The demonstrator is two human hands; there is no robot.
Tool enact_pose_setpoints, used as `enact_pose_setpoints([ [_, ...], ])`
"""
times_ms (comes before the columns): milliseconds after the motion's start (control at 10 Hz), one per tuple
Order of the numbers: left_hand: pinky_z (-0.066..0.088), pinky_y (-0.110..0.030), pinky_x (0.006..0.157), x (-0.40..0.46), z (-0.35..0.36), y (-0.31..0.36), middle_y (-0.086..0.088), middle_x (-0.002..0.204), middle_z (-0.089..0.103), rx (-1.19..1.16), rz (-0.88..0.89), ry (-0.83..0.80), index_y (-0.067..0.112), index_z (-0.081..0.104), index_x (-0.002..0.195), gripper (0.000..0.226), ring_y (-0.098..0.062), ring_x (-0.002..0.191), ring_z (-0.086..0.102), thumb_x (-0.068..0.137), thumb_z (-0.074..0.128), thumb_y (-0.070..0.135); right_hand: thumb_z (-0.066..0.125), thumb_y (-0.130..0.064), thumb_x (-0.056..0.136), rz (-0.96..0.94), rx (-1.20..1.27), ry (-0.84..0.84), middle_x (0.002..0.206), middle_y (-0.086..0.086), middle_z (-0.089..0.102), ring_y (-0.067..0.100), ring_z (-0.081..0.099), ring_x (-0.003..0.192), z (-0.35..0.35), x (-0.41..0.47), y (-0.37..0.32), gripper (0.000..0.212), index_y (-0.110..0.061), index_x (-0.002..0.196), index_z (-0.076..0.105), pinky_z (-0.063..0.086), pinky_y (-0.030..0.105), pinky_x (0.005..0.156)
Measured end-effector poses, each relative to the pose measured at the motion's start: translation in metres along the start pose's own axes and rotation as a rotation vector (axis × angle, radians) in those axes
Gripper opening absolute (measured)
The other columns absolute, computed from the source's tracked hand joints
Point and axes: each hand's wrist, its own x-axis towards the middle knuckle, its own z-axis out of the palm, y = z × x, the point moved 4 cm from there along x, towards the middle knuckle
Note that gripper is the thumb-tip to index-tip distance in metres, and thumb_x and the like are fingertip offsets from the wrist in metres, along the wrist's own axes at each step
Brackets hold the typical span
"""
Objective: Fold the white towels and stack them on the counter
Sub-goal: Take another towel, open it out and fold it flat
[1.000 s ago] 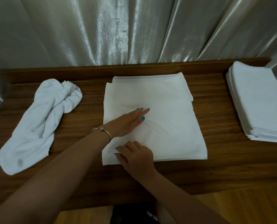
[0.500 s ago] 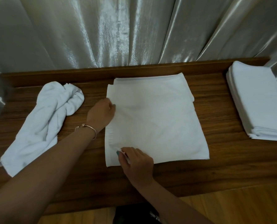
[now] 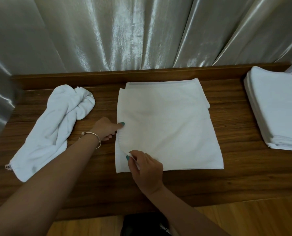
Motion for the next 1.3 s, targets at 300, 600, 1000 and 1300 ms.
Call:
enact_pose_setpoints([
  [300,0.045,-0.026,0.059,0.0,0.005,0.009,-0.009,0.072,0.061,-0.025,0.107,-0.003,0.003,0.062,0.075,0.035,-0.016,0.064,0.054,0.085,0.068,0.035,0.042,-0.039,0.101,-0.017,-0.001,-0.05,0.066,-0.005,0.067,0.007,0.055,0.047,0.005,0.0,0.003,0.037,-0.015,0.092,0.068,0.045,0.021,0.04],
  [600,0.034,-0.028,0.064,-0.001,-0.005,0.013,0.0,0.062,0.043,0.311,0.235,0.214,0.013,0.04,0.059,0.041,-0.022,0.074,0.049,0.093,0.053,0.031,0.06,-0.031,0.095,-0.223,-0.015,-0.236,0.077,-0.004,0.072,0.009,0.062,0.058,0.019,0.001,-0.009,0.02,-0.017,0.09,0.073,0.046,0.025,0.042],
  [1000,0.039,-0.03,0.066,-0.011,0.009,0.001,-0.017,0.094,0.061,0.156,0.263,0.344,-0.008,0.055,0.101,0.041,-0.033,0.089,0.06,0.089,0.061,0.031,0.052,-0.043,0.093,-0.249,0.055,-0.73,0.108,0.0,0.061,0.015,0.057,0.093,0.008,-0.014,0.0,0.034,-0.026,0.12,0.064,0.048,0.026,0.073],
  [1300,0.042,-0.032,0.091,-0.014,0.026,0.003,-0.025,0.125,0.058,-0.297,-0.004,0.247,-0.009,0.056,0.12,0.05,-0.037,0.116,0.054,0.098,0.044,0.035,0.063,-0.031,0.089,0.725,-0.375,-0.367,0.136,0.008,0.048,0.026,0.042,0.125,-0.111,0.044,0.136,0.053,-0.016,0.137,0.046,0.043,0.039,0.099],
])
